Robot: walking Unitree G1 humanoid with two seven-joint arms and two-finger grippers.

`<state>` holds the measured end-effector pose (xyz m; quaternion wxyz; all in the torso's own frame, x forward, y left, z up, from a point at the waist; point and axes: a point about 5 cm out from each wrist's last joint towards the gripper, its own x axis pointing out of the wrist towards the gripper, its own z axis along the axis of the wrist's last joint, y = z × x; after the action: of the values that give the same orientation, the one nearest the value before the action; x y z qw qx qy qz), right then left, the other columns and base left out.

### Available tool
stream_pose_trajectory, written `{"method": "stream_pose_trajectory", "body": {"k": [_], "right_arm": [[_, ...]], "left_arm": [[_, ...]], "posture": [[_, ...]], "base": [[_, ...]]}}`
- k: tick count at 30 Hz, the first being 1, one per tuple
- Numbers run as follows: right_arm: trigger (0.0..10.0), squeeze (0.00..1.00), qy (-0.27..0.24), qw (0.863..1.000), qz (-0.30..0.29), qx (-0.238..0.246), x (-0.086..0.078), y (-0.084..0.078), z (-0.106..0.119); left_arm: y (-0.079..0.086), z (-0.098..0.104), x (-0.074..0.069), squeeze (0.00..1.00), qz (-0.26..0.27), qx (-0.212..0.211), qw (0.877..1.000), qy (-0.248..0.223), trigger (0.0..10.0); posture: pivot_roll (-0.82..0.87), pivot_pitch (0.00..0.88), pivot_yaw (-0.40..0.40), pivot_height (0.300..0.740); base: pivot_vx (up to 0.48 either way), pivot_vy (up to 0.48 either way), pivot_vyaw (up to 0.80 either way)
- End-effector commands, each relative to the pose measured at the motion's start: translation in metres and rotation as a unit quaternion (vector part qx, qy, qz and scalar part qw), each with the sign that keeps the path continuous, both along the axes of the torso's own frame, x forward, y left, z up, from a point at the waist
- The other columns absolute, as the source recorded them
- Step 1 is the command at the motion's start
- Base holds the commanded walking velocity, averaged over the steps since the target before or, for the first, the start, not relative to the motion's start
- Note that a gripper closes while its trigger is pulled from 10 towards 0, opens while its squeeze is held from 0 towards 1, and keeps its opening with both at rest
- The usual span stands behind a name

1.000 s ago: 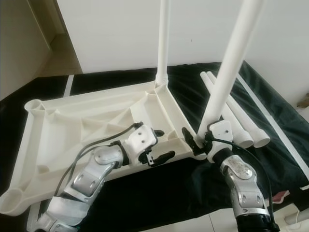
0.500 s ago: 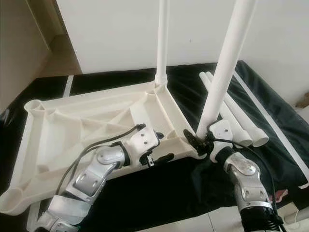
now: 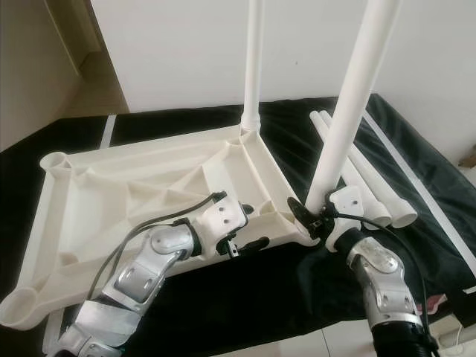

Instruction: Building children table

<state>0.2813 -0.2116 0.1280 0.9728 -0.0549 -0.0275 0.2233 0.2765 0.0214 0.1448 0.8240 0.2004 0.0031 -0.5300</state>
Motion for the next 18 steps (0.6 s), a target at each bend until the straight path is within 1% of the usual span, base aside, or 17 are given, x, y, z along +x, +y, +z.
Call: {"method": "stream_pose_trajectory", "body": {"k": [1,2,3,4,5,6,7,8,9,10,11,12,13,14,16,17,18], "right_arm": [[10.0,0.0,0.03,0.999,-0.027,0.0,-0.004,0.0,-0.012],[10.0,0.0,0.036,0.998,-0.045,-0.01,-0.004,0.0,-0.015],[10.0,0.0,0.038,0.996,-0.082,-0.026,-0.003,-0.001,-0.018],[10.0,0.0,0.038,0.996,-0.082,-0.026,-0.003,-0.001,-0.018],[10.0,0.0,0.039,0.993,-0.108,-0.036,-0.003,-0.002,-0.021],[10.0,0.0,0.039,0.993,-0.108,-0.036,-0.003,-0.002,-0.021],[10.0,0.0,0.045,0.99,-0.128,-0.026,-0.004,0.0,-0.022],[10.0,0.0,0.045,0.99,-0.128,-0.026,-0.004,0.0,-0.022],[10.0,0.0,0.062,0.976,-0.205,0.026,-0.006,0.005,-0.024],[10.0,0.0,0.062,0.976,-0.205,0.026,-0.006,0.005,-0.024],[10.0,0.0,0.068,0.969,-0.234,0.037,-0.007,0.006,-0.025],[10.0,0.0,0.068,0.969,-0.234,0.037,-0.007,0.006,-0.025],[10.0,0.0,0.071,0.956,-0.28,0.051,-0.008,0.011,-0.027],[10.0,0.0,0.071,0.956,-0.28,0.051,-0.008,0.011,-0.027],[10.0,0.0,0.071,0.951,-0.295,0.057,-0.008,0.015,-0.027],[10.0,0.0,0.072,0.943,-0.319,0.066,-0.008,0.018,-0.029],[10.0,0.0,0.072,0.943,-0.319,0.066,-0.008,0.018,-0.029]], "left_arm": [[0.002,-0.005,0.001,0.0,0.03,0.007,1.0,-0.007,10.0],[0.002,-0.005,0.001,0.0,0.03,0.008,1.0,-0.006,10.0],[0.001,-0.005,0.001,0.0,0.03,0.008,1.0,-0.006,10.0],[0.001,-0.005,0.001,0.0,0.03,0.008,1.0,-0.006,10.0],[0.001,-0.005,0.001,0.0,0.03,0.008,1.0,-0.006,10.0],[0.001,-0.005,0.001,0.0,0.03,0.008,1.0,-0.006,10.0],[0.001,-0.005,0.001,0.0,0.03,0.007,1.0,-0.006,10.0],[0.001,-0.005,0.001,0.0,0.03,0.007,1.0,-0.006,10.0],[0.002,-0.006,0.001,0.0,0.029,0.009,1.0,-0.007,10.0],[0.002,-0.006,0.001,0.0,0.029,0.009,1.0,-0.007,10.0],[0.002,-0.007,0.001,0.0,0.029,0.009,1.0,-0.007,10.0],[0.002,-0.007,0.001,0.0,0.029,0.009,1.0,-0.007,10.0],[0.001,-0.006,0.001,0.0,0.029,0.008,1.0,-0.008,10.0],[0.001,-0.006,0.001,0.0,0.029,0.008,1.0,-0.008,10.0],[0.001,-0.005,0.002,0.0,0.029,0.007,1.0,-0.008,10.0],[0.001,-0.005,0.002,0.0,0.029,0.006,1.0,-0.008,10.0],[0.001,-0.005,0.002,0.0,0.029,0.006,1.0,-0.008,10.0]], "posture": [[-0.08,0.0,0.0,0.74],[-0.08,0.0,0.001,0.74],[-0.08,0.0,0.001,0.74],[-0.08,0.0,0.001,0.74],[-0.08,0.0,0.001,0.74],[-0.08,0.0,0.001,0.74],[-0.08,0.0,-0.001,0.74],[-0.08,0.0,-0.001,0.74],[-0.08,0.0,-0.001,0.74],[-0.08,0.0,-0.001,0.74],[-0.08,0.0,-0.001,0.74],[-0.08,0.0,-0.001,0.74],[-0.08,0.0,-0.002,0.74],[-0.08,0.0,-0.002,0.74],[-0.08,0.0,-0.002,0.74],[-0.08,0.0,-0.003,0.74],[-0.08,0.0,-0.003,0.74]], "base": [[0.0,0.0,0.0],[0.0,0.0,0.0],[0.0,0.0,0.0],[0.0,0.0,0.0],[0.0,0.0,0.0],[0.0,0.0,0.0],[0.0,0.0,0.0],[0.0,0.0,0.0],[0.0,0.0,0.0],[0.0,0.0,0.0],[0.0,0.0,0.0],[0.0,0.0,0.0],[0.0,0.0,0.0],[0.0,0.0,0.0],[0.0,0.0,0.0],[0.0,0.0,0.0],[0.0,0.0,0.0]]}}
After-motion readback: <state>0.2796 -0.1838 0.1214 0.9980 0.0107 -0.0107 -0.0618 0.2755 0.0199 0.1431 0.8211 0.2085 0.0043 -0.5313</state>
